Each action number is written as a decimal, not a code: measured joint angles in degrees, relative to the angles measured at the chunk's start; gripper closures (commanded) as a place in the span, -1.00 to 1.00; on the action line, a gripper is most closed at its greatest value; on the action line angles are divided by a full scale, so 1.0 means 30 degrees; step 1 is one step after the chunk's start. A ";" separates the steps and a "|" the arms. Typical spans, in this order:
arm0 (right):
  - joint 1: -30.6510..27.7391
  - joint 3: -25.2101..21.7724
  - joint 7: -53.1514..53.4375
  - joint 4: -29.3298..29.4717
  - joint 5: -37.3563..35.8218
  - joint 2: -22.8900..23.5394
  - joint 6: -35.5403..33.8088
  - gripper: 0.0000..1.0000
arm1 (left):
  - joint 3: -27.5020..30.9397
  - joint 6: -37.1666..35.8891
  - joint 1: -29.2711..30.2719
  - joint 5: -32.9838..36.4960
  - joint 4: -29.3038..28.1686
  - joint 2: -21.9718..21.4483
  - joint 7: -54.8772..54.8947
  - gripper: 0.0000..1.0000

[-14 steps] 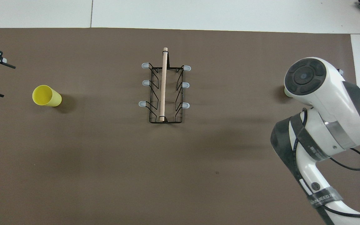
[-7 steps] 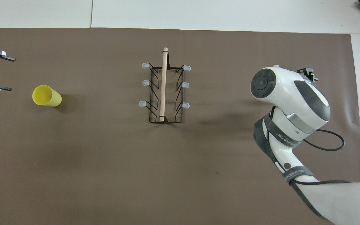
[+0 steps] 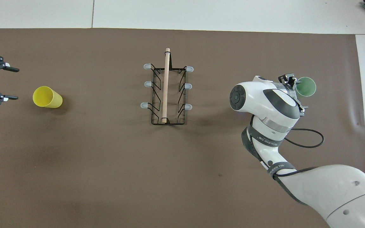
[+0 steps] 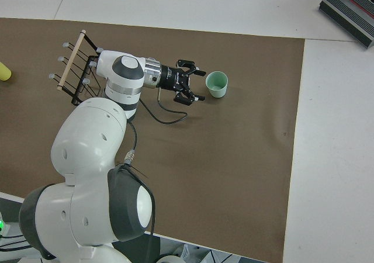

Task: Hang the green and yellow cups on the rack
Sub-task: 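Move the right gripper over the pale green cup while the left gripper opens, then close the right gripper on the green cup while the left gripper grasps the yellow cup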

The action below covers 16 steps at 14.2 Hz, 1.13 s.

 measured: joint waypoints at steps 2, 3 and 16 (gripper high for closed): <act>-0.0002 -0.0009 0.0473 -0.0429 -0.0700 0.0166 0.0336 -1.00 | 0.0084 0.0456 -0.0158 -0.0215 -0.0717 0.0014 0.0414 -1.00; -0.0003 -0.0009 0.0723 -0.0644 -0.0936 0.0239 0.0395 -1.00 | 0.0096 0.0790 -0.0209 -0.0267 -0.0987 0.0018 0.0580 -1.00; -0.0219 -0.0099 0.2607 -0.2407 -0.4913 0.0625 0.2946 -1.00 | 0.1309 0.3873 -0.0267 -0.3277 -0.3250 0.1914 0.2161 -1.00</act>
